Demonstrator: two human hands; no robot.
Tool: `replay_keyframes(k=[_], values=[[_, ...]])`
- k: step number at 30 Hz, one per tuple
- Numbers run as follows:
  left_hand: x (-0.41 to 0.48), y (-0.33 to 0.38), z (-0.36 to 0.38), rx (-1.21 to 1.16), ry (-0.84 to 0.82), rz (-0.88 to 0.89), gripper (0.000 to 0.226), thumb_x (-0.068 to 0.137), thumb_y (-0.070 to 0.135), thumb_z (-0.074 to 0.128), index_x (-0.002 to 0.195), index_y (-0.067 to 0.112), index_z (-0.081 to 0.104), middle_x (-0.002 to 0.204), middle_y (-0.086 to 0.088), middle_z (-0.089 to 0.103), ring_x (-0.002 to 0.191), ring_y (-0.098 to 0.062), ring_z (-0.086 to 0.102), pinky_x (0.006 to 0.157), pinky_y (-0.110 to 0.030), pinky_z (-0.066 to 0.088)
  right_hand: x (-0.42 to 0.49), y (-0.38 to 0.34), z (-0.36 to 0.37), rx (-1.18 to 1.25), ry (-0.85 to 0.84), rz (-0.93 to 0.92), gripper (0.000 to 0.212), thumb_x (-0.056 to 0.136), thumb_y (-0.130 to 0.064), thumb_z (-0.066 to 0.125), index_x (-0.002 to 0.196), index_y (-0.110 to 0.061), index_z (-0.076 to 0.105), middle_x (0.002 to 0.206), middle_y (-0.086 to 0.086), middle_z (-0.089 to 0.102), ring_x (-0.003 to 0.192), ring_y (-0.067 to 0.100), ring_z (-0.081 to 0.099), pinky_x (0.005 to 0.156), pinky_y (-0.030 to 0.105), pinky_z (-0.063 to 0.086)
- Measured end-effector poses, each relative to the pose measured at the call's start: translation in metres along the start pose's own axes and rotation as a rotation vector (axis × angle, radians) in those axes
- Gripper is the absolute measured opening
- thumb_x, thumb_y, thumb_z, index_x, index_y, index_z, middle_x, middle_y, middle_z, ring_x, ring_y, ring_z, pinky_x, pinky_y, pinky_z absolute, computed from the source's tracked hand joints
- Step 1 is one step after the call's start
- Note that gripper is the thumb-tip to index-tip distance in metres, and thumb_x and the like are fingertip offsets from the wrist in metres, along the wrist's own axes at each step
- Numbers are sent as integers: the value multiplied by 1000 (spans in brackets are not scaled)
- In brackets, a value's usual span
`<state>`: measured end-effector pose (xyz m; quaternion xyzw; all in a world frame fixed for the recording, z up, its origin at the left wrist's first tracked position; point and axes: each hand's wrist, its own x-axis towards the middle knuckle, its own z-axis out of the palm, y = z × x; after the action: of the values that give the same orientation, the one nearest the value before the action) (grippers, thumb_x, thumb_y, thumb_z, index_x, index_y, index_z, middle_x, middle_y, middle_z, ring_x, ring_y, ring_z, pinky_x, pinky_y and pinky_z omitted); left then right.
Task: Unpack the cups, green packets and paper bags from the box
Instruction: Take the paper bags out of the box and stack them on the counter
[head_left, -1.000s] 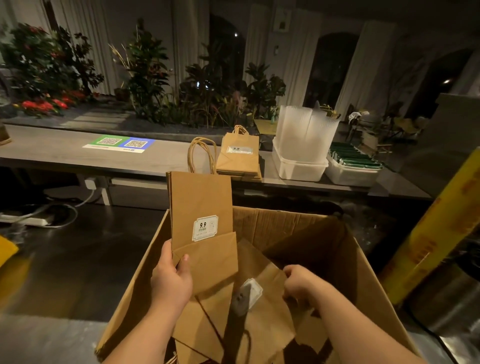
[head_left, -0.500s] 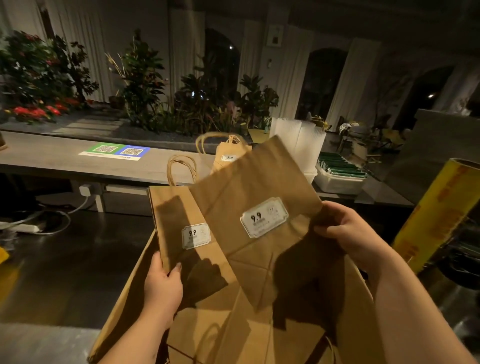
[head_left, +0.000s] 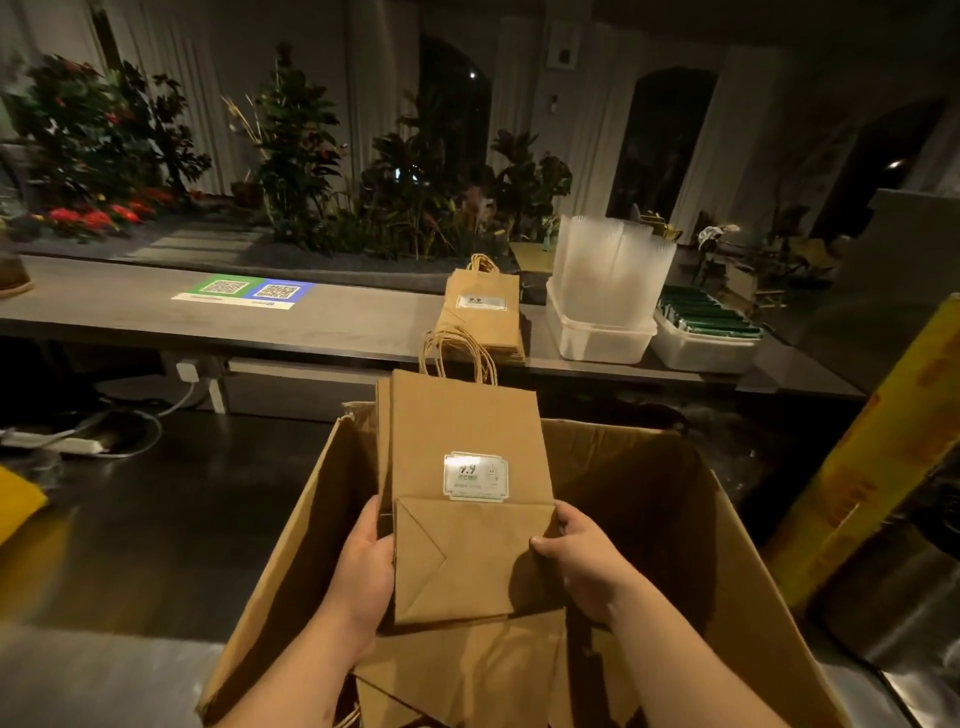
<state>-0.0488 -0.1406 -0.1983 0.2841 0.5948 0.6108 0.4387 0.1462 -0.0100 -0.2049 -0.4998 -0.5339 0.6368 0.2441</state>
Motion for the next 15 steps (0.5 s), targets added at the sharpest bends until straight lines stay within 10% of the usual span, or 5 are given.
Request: replay_keyframes(k=[4, 15], values=[[2, -3, -1, -176, -42, -117, 42, 103, 60, 33, 131, 43, 58, 125, 0, 71, 117, -27, 67, 100, -55, 53, 3, -2, 12, -39, 74, -51, 43, 98, 0, 61, 129, -29, 55, 123, 2, 66, 110, 18, 65, 97, 45, 58], [12, -4, -1, 81, 88, 61, 39, 103, 21, 56, 126, 50, 43, 124, 9, 65, 116, -13, 61, 97, -49, 55, 15, -1, 18, 17, 127, -313, 50, 96, 0, 64, 122, -42, 54, 122, -11, 63, 120, 17, 61, 97, 42, 59]])
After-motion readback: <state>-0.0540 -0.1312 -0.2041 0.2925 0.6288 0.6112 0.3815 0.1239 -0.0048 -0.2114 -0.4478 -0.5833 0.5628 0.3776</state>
